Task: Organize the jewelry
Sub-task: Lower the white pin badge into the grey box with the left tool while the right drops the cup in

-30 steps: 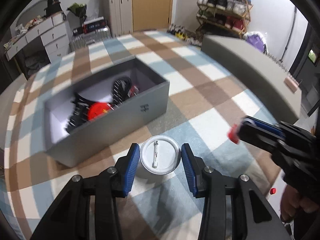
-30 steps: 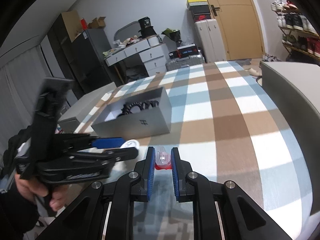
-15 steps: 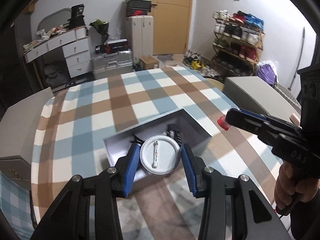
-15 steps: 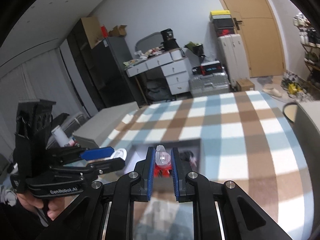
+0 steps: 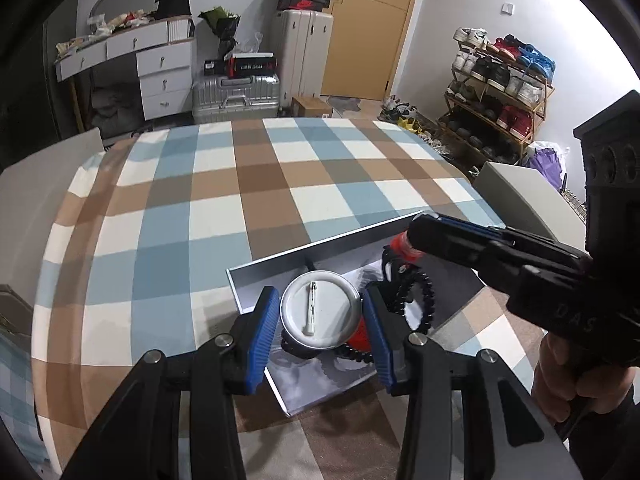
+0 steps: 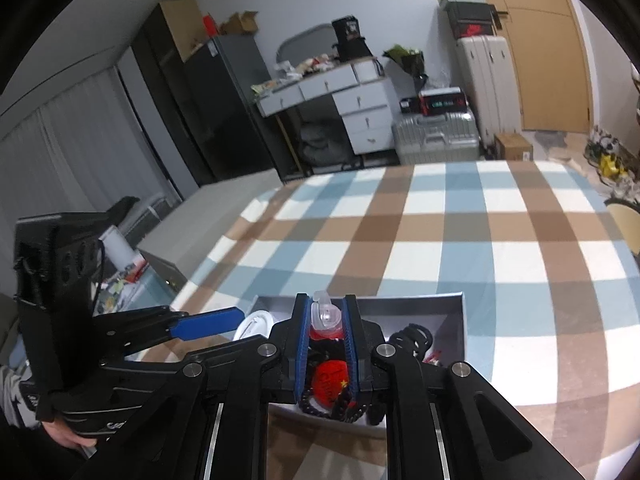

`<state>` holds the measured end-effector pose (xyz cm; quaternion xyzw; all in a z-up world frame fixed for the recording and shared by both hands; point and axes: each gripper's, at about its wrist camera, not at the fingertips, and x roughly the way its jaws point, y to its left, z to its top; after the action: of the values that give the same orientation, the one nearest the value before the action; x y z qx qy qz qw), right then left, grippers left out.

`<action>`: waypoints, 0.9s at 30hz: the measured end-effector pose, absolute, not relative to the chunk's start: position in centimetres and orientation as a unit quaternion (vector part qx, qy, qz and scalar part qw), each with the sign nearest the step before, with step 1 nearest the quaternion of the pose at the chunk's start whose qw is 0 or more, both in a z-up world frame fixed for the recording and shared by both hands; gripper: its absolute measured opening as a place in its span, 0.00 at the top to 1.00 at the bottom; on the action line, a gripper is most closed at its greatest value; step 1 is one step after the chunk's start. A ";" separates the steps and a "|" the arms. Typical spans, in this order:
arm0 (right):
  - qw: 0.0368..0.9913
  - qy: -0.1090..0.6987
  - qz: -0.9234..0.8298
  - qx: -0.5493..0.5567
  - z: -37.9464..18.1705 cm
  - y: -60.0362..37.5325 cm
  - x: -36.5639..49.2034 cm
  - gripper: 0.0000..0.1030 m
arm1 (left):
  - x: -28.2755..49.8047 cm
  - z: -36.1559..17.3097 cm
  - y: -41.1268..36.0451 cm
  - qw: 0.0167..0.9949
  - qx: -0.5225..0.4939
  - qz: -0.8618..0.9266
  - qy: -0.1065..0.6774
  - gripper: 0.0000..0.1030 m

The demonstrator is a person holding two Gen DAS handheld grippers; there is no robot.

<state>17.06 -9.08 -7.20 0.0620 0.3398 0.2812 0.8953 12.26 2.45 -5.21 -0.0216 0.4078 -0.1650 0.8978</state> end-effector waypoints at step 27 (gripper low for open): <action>0.940 0.211 0.255 0.085 -3.7 -12.5 12.4 0.49 | 10.4 -2.3 4.2 0.921 -0.060 -0.180 0.339 0.37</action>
<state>12.41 -12.55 -3.67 0.0851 0.2114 0.2549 0.9397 10.40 4.17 -2.33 -0.0603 0.3395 -0.1803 0.9212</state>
